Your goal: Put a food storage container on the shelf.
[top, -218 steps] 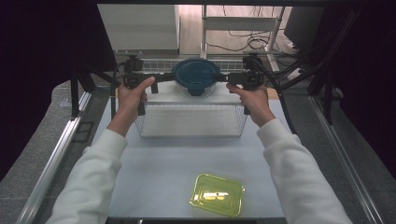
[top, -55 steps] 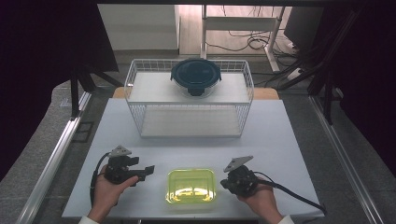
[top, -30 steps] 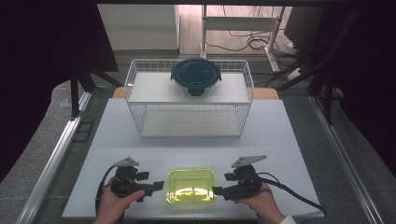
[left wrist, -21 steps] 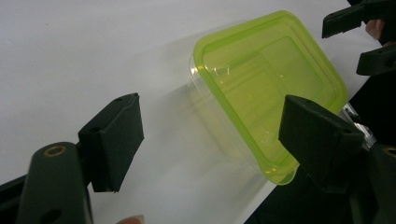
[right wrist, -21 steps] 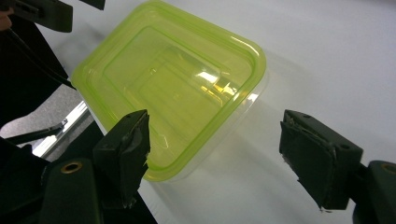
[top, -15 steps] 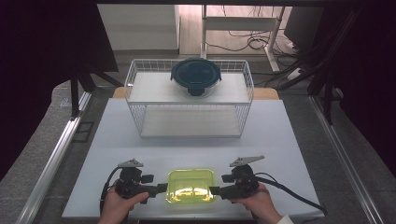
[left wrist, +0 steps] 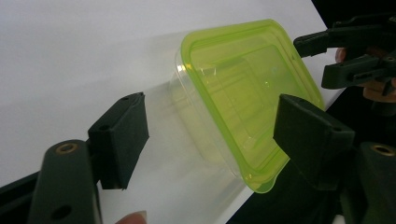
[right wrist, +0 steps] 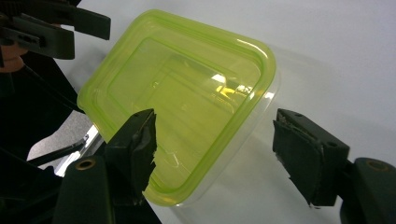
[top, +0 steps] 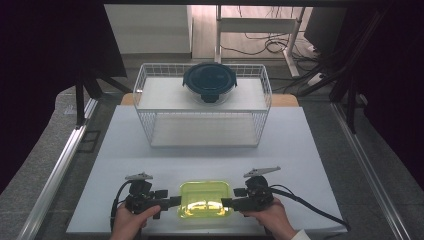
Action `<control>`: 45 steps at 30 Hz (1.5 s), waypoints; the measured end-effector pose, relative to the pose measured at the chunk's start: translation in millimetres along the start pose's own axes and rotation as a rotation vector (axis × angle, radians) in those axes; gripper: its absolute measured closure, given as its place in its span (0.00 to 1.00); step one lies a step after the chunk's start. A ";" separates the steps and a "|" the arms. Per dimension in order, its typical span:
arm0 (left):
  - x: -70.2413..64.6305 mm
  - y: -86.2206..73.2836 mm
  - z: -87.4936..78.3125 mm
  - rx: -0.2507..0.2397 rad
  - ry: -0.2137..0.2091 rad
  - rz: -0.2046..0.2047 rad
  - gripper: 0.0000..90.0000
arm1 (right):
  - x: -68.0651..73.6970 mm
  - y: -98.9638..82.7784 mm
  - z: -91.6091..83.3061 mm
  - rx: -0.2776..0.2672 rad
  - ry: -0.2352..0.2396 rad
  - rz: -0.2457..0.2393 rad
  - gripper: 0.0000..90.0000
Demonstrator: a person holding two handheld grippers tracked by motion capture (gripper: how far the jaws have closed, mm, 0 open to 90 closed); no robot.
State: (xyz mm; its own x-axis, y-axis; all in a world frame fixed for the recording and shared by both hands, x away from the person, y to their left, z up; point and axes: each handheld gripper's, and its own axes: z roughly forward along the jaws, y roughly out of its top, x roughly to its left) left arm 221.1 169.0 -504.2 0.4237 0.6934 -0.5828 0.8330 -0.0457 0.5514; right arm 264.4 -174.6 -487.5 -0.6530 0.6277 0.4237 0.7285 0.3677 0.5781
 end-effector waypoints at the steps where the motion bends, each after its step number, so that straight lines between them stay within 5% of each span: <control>1: 0.5 -0.6 1.6 0.005 -0.006 -0.007 0.29 | -0.2 0.0 0.9 -0.002 0.001 0.004 0.34; 8: 5.3 -1.1 13.1 0.016 -0.061 -0.066 0.35 | -2.0 -0.2 4.3 -0.012 0.011 0.039 0.39; 13: 8.2 -1.0 19.3 0.030 -0.095 -0.097 0.42 | -11.3 -1.1 4.8 -0.028 0.040 0.124 0.45; 19: 11.3 -0.5 26.5 0.045 -0.117 -0.126 0.49 | -14.4 -3.3 8.8 -0.008 0.047 0.166 0.48; 21: 12.1 -0.1 28.3 0.058 -0.147 -0.130 0.59 | -15.5 -5.0 11.0 0.006 0.061 0.205 0.59; 24: 11.6 1.0 27.9 0.052 -0.129 -0.141 0.66 | -17.1 -6.7 11.7 0.012 0.097 0.253 0.71; 31: 12.3 0.5 22.4 0.024 -0.131 -0.161 0.83 | -15.0 -7.0 5.7 -0.010 0.093 0.250 0.81; 45: -6.1 8.9 10.5 -0.003 -0.110 -0.063 0.88 | -4.1 2.7 -16.1 -0.081 0.067 0.142 0.86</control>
State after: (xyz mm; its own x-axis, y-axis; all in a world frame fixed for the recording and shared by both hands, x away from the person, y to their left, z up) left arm 229.7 156.8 -502.0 0.4072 0.6120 -0.6780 0.8582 -0.0023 0.5133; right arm 265.7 -187.2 -476.4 -0.5588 0.6215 0.5491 0.7973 0.2202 0.5620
